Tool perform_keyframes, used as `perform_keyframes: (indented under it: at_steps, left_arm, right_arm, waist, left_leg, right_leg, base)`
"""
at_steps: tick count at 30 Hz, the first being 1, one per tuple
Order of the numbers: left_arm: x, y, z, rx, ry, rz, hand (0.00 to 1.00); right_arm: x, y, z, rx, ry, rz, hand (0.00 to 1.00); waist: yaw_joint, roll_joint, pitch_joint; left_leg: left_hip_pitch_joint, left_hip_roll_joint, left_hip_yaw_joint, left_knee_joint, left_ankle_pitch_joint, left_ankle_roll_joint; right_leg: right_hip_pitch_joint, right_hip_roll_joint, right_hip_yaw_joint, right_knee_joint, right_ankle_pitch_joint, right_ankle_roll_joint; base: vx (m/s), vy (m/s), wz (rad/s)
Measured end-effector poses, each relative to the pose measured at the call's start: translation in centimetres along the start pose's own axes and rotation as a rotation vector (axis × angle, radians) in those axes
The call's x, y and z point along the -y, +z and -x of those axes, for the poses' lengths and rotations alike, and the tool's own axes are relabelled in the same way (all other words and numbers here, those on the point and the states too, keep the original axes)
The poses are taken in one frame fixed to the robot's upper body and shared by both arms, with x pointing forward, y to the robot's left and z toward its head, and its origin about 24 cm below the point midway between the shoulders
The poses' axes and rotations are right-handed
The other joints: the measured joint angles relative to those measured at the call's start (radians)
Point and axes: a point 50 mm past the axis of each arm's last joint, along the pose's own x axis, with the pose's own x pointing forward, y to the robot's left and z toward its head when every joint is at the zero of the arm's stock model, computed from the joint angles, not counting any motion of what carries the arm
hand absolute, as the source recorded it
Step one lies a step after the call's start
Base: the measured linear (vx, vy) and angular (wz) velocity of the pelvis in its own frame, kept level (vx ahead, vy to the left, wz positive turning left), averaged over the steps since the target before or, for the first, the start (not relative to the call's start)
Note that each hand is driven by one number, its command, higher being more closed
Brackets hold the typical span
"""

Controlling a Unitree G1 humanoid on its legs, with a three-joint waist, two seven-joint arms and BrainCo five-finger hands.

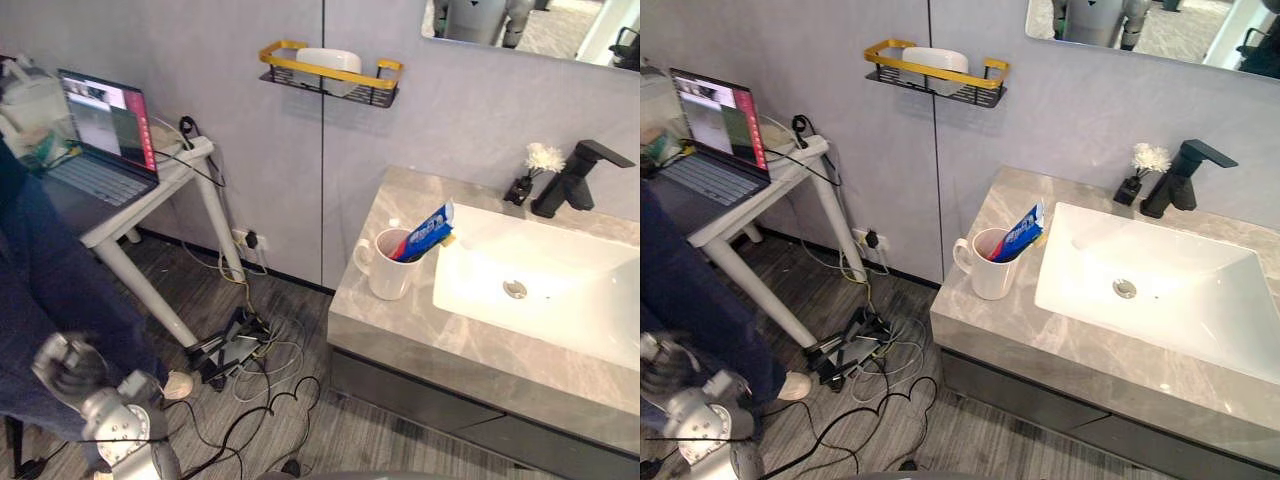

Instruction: Organize washtable

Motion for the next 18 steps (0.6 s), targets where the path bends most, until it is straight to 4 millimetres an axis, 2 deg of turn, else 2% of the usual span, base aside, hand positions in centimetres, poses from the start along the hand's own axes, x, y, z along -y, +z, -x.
perform_keyframes:
  at_steps: [3, 5, 7, 8, 10, 12, 18]
  left_arm:
    - [2.3, 3.4, 0.9, 0.120, -0.098, 0.108, 1.00]
    - [3.6, 5.3, 1.8, 0.175, -0.175, 0.182, 1.00]
    - [5.7, 7.0, 3.2, 0.205, -0.313, 0.283, 1.00]
    - [6.2, 7.2, 3.7, 0.199, -0.351, 0.307, 1.00]
    - [8.2, 7.9, 5.8, 0.169, -0.550, 0.387, 1.00]
    - [9.1, 8.4, 7.0, 0.148, -0.675, 0.453, 1.00]
    - [10.4, 7.8, 9.7, -0.091, -0.954, 0.672, 1.00]
  right_arm:
    - [-0.3, 0.8, 0.0, 0.034, 0.010, 0.008, 0.00]
    - [-0.8, 1.4, 0.1, 0.064, 0.026, 0.013, 0.00]
    - [-2.4, 1.7, 0.5, 0.081, 0.077, 0.022, 0.00]
    - [-2.7, 1.7, 0.6, 0.079, 0.088, 0.020, 0.00]
    - [-3.1, 2.0, 0.7, 0.092, 0.115, 0.037, 0.00]
    - [-3.2, 2.0, 0.7, 0.093, 0.122, 0.041, 0.00]
    - [-3.7, 2.0, 0.7, 0.099, 0.173, 0.122, 0.00]
  waist:
    - [0.002, 0.015, 0.004]
    - [0.004, 0.011, 0.003]
    - [0.000, -0.005, 0.007]
    - [0.000, -0.005, 0.007]
    - [-0.003, -0.001, 0.003]
    - [-0.004, -0.001, -0.003]
    - [-0.008, -0.002, -0.017]
  left_leg:
    - [-0.003, 0.004, 0.003, 0.001, 0.000, 0.000]
    - [-0.008, 0.004, 0.014, 0.002, -0.006, 0.003]
    - [-0.011, -0.008, 0.034, 0.002, -0.011, 0.004]
    - [-0.009, -0.007, 0.038, 0.003, -0.011, 0.004]
    - [-0.009, 0.004, 0.072, 0.003, -0.010, 0.004]
    - [-0.020, 0.009, 0.073, 0.012, -0.005, 0.004]
    - [-0.016, 0.030, 0.124, 0.037, -0.002, -0.002]
  right_leg:
    - [0.000, -0.003, -0.009, 0.013, -0.002, 0.002]
    - [-0.001, -0.009, -0.008, 0.015, -0.008, 0.004]
    - [-0.006, -0.027, -0.009, 0.022, -0.045, 0.024]
    - [-0.006, -0.027, -0.010, 0.027, -0.049, 0.024]
    - [-0.014, -0.022, -0.010, 0.034, -0.051, 0.023]
    - [-0.026, -0.018, -0.005, 0.041, -0.052, 0.021]
    - [-0.042, -0.002, 0.058, 0.034, -0.039, 0.021]
  base:
    - [-0.08, -0.014, 0.10]
    - [-0.12, -0.013, -0.09]
    - [-0.12, -0.025, -0.13]
    - [-0.11, -0.022, -0.08]
    - [-0.10, -0.017, -0.02]
    - [-0.04, -0.018, -0.06]
    - [0.03, -0.009, -0.23]
